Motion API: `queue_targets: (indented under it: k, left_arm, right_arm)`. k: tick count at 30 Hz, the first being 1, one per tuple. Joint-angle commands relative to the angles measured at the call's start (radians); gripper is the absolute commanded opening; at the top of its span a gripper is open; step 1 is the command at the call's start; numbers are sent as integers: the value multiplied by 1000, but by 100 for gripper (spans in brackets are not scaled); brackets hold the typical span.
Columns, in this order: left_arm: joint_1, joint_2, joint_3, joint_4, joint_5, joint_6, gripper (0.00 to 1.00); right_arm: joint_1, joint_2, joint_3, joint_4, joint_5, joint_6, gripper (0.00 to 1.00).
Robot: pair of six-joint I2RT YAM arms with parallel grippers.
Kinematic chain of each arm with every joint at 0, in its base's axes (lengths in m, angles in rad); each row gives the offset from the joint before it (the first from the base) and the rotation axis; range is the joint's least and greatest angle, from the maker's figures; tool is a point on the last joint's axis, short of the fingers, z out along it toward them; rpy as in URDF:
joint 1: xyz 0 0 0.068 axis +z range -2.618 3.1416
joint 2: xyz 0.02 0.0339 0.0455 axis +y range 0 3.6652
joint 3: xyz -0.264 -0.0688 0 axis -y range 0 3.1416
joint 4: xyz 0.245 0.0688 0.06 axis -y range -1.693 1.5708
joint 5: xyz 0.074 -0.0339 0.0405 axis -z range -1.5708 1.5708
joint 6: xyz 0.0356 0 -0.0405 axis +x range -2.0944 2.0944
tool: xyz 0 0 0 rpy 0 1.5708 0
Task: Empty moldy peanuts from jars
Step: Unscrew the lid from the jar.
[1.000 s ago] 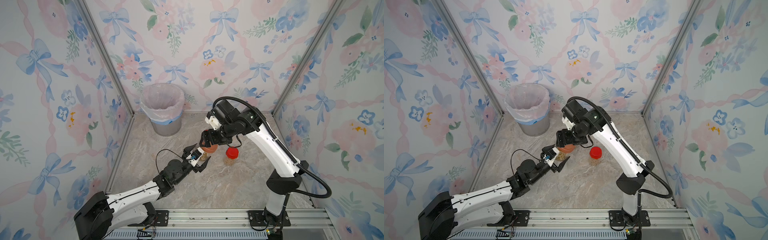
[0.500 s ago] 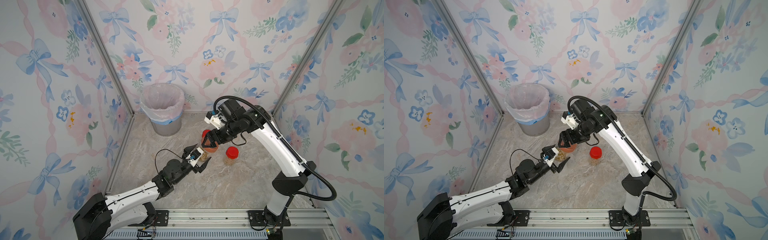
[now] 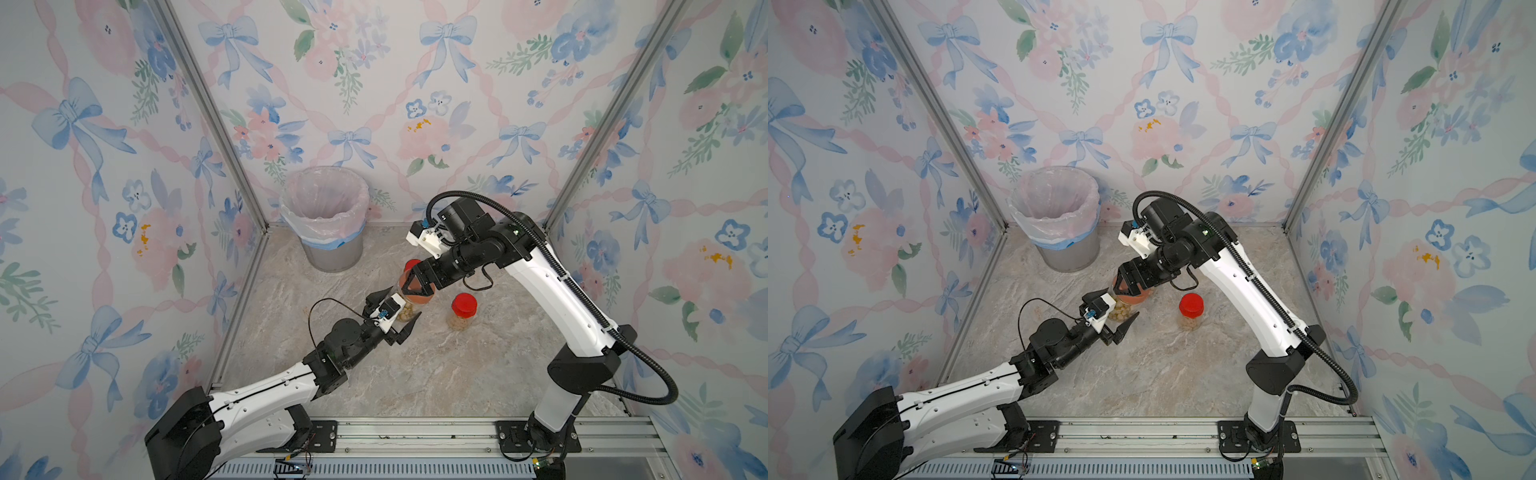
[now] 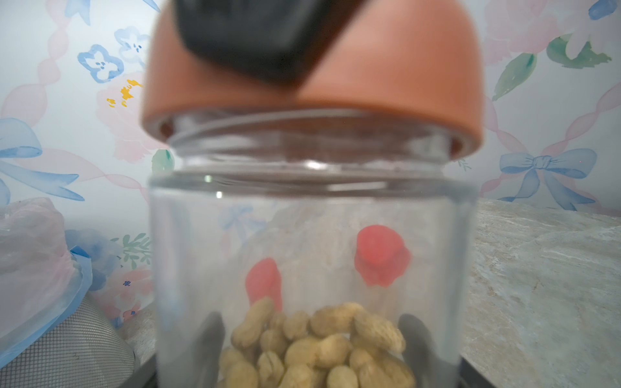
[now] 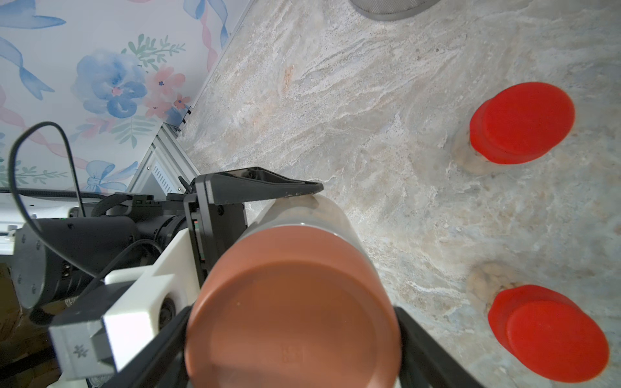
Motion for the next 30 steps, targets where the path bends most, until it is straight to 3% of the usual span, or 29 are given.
queue_targets:
  k: [1, 30]
  left_arm:
    - [2, -28, 20, 103, 29, 0, 18]
    - [11, -55, 15, 103, 8, 0, 18]
  right_arm:
    - [32, -33, -10, 46, -56, -14, 83]
    - [-59, -179, -163, 116, 34, 55, 82]
